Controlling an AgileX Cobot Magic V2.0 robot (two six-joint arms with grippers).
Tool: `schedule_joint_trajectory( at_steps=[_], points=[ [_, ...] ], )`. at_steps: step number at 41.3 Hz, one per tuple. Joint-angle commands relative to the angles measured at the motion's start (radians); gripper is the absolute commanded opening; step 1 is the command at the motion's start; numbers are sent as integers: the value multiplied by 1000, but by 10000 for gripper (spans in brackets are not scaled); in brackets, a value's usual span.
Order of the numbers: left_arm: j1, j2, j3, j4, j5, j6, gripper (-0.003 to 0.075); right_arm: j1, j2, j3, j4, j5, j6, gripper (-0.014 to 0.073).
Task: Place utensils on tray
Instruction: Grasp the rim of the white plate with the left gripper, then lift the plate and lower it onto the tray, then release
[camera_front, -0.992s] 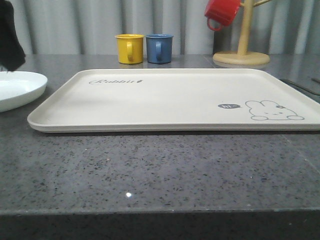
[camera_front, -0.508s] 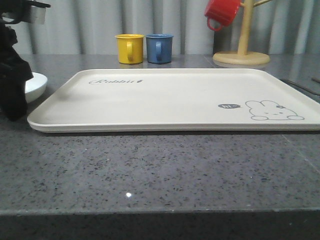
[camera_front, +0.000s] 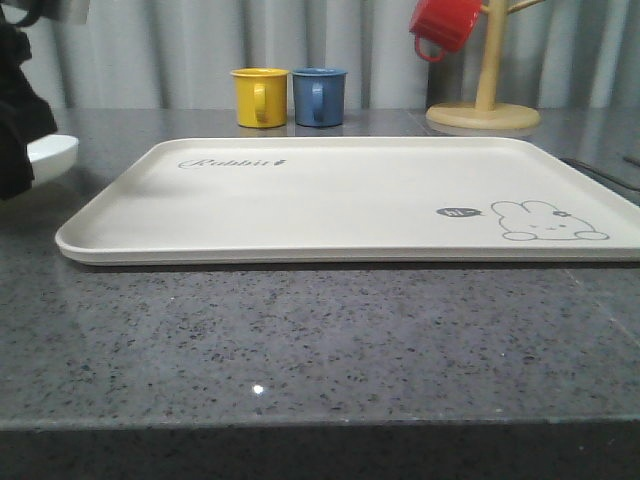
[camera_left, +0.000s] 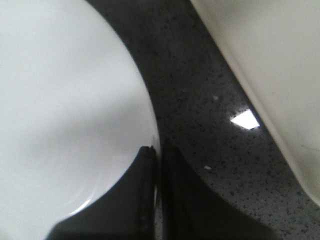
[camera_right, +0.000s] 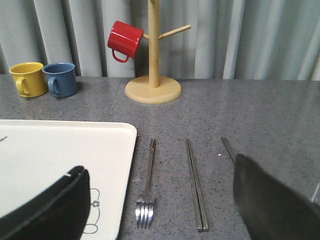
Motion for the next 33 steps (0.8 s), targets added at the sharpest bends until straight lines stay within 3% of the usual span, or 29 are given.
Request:
schedule_joint_trajectory(
  at_steps=[1, 15, 26, 33],
  points=[
    [-20, -63, -105, 7, 11, -10, -19, -6, 17, -32, -1, -86, -8, 609],
    [-205, -60, -364, 25, 38, -10, -19, -6, 17, -32, -1, -85, -8, 609],
    [-420, 59, -378, 25, 33, -10, -19, -6, 17, -32, -1, -85, -8, 609],
    [-484, 152, -378, 23, 29, -10, -19, -6, 17, -32, -1, -85, -8, 609]
  ],
)
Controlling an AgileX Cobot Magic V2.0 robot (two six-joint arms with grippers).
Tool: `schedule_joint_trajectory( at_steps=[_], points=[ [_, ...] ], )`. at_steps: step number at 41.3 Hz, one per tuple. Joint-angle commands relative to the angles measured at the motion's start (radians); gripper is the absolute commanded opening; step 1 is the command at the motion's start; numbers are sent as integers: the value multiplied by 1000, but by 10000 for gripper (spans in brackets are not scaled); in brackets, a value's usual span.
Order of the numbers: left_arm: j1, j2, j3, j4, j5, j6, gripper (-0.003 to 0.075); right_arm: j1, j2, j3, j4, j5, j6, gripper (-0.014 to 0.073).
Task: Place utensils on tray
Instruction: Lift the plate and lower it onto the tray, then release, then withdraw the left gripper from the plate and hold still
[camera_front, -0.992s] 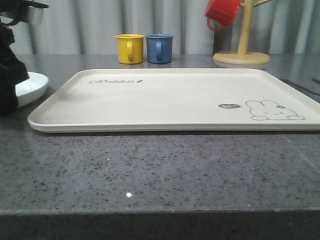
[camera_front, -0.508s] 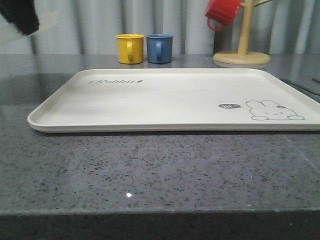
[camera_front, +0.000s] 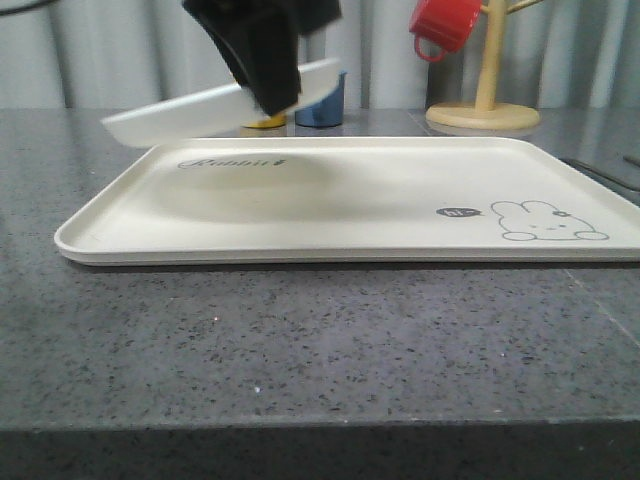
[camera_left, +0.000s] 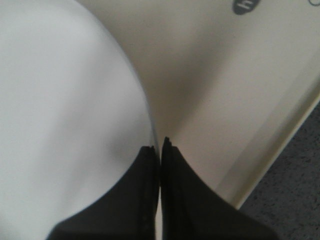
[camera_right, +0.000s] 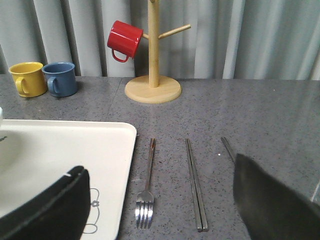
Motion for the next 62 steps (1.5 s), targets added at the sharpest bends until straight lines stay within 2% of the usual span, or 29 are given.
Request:
schedule_joint_trajectory(
  at_steps=[1, 13, 16, 22, 24, 26, 35, 39, 42, 46, 52, 62],
  points=[
    [-24, -3, -32, 7, -44, -10, -19, -6, 17, -32, -1, -85, -8, 609],
    [-28, 53, -32, 2, 0, -10, 1, -6, 17, -32, -1, -85, -8, 609],
    [-28, 55, -32, -2, 2, -10, 73, -6, 17, -32, -1, -85, -8, 609],
    [-28, 55, -46, -4, 15, -21, 305, -6, 17, -32, -1, -85, -8, 609],
    [-28, 53, -61, -4, 27, -38, 354, -6, 17, -32, -1, -85, -8, 609],
    [-28, 45, -80, -10, 29, -48, 370, -6, 17, -32, -1, -85, -8, 609],
    [-9, -21, -155, -9, 31, -59, 348, -6, 17, -32, -1, -85, -8, 609],
    [36, -60, -159, -6, 35, -59, 239, -6, 17, -32, -1, -85, -8, 609],
    [84, -85, -159, -6, 61, -67, 112, -6, 17, -32, -1, -85, -8, 609],
    [162, -113, -153, -6, 105, -67, -20, -6, 17, -32, -1, -85, -8, 609],
    [278, -180, -82, -10, 100, -93, -19, -6, 17, -32, -1, -85, -8, 609],
    [460, -349, 151, -22, -51, -152, -19, -6, 17, -32, -1, -85, -8, 609]
  ],
)
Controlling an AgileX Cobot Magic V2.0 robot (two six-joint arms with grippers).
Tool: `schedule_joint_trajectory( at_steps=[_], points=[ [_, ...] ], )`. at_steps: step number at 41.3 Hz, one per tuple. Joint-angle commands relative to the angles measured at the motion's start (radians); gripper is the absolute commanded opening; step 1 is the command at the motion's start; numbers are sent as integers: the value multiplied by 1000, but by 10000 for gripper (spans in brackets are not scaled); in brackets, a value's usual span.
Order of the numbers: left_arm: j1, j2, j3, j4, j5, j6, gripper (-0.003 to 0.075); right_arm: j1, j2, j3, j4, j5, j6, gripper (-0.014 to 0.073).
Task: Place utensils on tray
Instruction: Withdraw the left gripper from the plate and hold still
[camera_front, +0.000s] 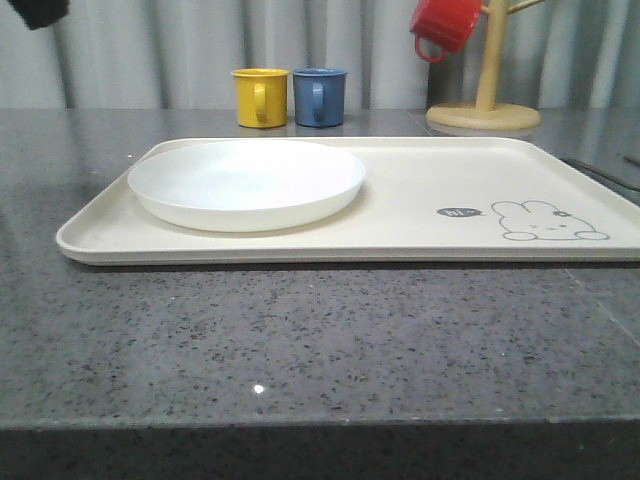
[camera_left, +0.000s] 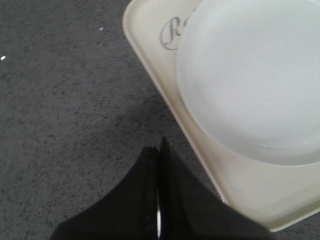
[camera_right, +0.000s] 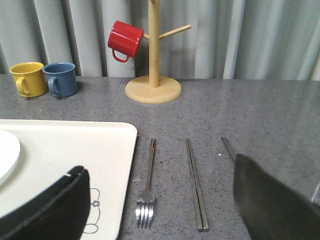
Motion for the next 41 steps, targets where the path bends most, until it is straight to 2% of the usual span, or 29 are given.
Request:
schedule_joint_trajectory(
  at_steps=[1, 9, 17, 22, 30, 41],
  points=[
    [64, -114, 67, -9, -118, -42, -19, -6, 17, -32, -1, -85, -8, 609],
    [155, -279, 341, -52, -315, -54, -19, -6, 17, -32, -1, -85, -8, 609],
    [158, -502, 637, -92, -570, -55, -19, -6, 17, -32, -1, -85, -8, 609],
    [158, -662, 803, -99, -683, -55, -19, -6, 17, -32, -1, -85, -8, 609],
    [158, -956, 960, -126, -685, -55, -19, -6, 17, -32, -1, -85, -8, 609],
    [158, -1262, 1021, -117, -679, -55, -19, -6, 17, -32, -1, -85, -8, 609]
  ],
)
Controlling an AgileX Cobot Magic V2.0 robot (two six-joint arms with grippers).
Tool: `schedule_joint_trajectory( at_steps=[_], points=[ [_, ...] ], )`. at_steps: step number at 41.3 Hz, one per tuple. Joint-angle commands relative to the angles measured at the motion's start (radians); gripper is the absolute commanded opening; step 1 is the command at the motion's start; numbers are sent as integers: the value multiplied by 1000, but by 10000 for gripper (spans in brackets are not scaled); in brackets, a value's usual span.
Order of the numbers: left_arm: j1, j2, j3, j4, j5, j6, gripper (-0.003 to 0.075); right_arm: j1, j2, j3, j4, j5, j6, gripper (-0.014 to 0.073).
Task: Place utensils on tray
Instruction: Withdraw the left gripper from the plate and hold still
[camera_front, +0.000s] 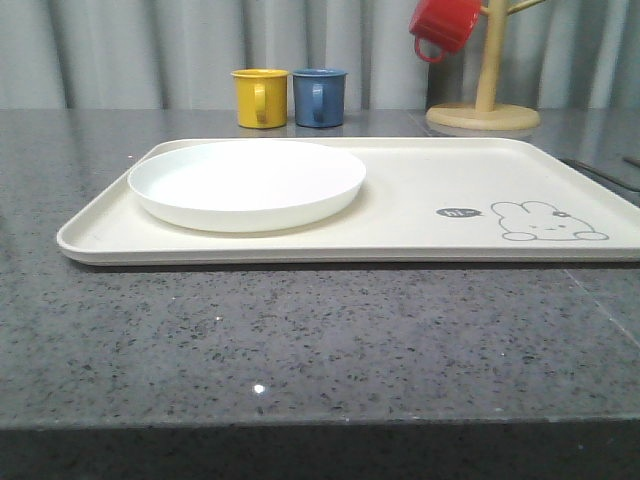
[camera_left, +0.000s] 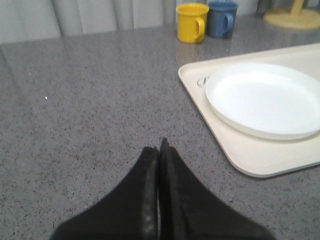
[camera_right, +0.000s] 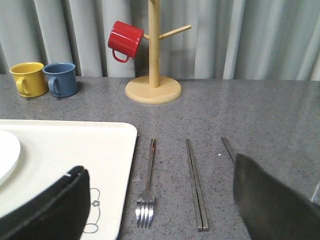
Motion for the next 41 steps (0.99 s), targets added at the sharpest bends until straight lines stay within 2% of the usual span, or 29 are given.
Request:
schedule_joint_trajectory(
  at_steps=[1, 35, 38, 41],
  points=[
    [3, -62, -16, -2, -76, -14, -19, -6, 17, -32, -1, -85, -8, 609],
    [3, -104, -10, 1, -88, -14, -19, -6, 24, -32, -1, -79, -8, 605],
    [3, -104, -10, 1, -88, -14, -19, -6, 54, -36, -1, -52, -8, 550],
    [3, -104, -10, 1, -88, -14, -19, -6, 114, -54, -3, -18, -8, 453]
  ],
)
